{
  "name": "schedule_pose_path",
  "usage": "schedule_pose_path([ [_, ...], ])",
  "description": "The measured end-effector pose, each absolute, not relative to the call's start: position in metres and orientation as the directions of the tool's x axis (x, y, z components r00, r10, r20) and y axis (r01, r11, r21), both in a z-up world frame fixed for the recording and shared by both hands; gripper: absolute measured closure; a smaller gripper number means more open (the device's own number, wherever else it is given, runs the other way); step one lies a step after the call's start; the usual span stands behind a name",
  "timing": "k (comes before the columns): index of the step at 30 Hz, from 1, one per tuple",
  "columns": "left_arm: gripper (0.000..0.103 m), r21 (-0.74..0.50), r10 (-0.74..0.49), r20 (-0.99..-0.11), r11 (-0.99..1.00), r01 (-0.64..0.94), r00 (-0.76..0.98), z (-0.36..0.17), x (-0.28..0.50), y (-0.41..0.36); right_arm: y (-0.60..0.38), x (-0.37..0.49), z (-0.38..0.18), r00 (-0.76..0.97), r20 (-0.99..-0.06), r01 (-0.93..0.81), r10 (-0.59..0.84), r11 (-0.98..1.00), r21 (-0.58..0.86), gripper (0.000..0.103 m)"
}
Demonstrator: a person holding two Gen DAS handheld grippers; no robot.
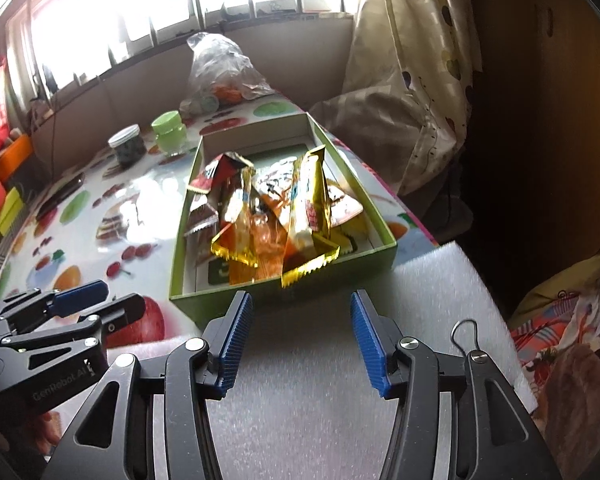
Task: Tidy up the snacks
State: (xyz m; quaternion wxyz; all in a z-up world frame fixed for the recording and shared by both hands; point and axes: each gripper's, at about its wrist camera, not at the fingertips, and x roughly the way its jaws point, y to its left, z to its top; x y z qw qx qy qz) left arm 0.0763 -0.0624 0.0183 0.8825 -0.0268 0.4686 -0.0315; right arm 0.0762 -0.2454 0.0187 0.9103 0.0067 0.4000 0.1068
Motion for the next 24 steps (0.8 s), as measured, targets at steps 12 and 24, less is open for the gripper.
schedule_pose_path([
  [12,0.054,-0.064,-0.062,-0.828,0.998,0.015,0.557,0.005,0.061,-0.063,-0.238,0.060,0.000,0.639,-0.752,-0.185,0.161,0.981,0.053,0.050],
  [24,0.051,-0.041,-0.027,-0.793,0.999,-0.009,0.609,-0.001,0.054,-0.066,-0.234,0.051,-0.005,0.682,-0.723,-0.165,0.115,0.986,0.002,0.049],
])
